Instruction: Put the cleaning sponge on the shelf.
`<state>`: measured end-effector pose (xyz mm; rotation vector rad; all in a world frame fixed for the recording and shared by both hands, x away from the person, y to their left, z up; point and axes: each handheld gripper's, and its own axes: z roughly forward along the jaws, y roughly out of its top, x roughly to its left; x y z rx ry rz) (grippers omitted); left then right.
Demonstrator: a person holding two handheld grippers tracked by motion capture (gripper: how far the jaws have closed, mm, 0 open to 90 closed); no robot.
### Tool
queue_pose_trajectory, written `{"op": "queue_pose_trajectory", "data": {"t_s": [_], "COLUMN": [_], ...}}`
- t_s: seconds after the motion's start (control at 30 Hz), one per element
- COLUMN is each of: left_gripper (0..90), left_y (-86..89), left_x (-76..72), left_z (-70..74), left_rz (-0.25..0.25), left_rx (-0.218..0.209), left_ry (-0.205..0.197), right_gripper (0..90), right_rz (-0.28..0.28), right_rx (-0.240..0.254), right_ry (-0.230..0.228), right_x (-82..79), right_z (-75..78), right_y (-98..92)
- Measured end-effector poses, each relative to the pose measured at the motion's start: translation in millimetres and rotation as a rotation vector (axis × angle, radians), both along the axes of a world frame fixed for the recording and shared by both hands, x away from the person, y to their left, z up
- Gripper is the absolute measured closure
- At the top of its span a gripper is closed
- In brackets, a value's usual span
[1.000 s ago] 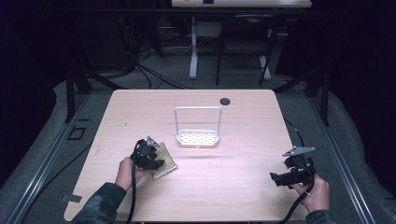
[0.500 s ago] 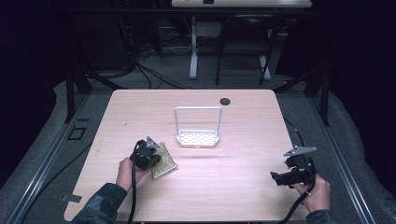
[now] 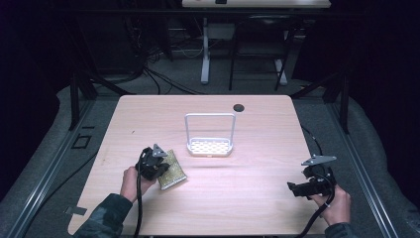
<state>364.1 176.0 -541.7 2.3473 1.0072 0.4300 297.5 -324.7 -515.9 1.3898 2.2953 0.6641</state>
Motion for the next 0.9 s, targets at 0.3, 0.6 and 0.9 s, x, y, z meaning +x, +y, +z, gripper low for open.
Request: {"op": "queue_pose_trajectory", "data": {"t_s": [0.3,0.6,0.9], "left_gripper": [89.6,89.6,89.6], "left_y": [3.4,4.0,-0.7], "left_x": [-6.6,-10.0,-16.0], "left_z": [9.3,14.5,19.5], "left_rz": [-0.02,-0.036,-0.066], "left_rx": [-0.023,-0.041,-0.055], "left_ry": [-0.009,-0.012,-0.029], "right_gripper": [5.6,5.7,5.6], "right_rz": [-0.002,-0.001,-0.004], "right_rx": [-0.005,-0.009,-0.012], "right_ry": [-0.001,-0.008,-0.011], "right_x": [-0.1,0.3,-0.2], "right_z": [0.4,0.2,0.8], "right_y": [0.0,-0.2,0.1]}}
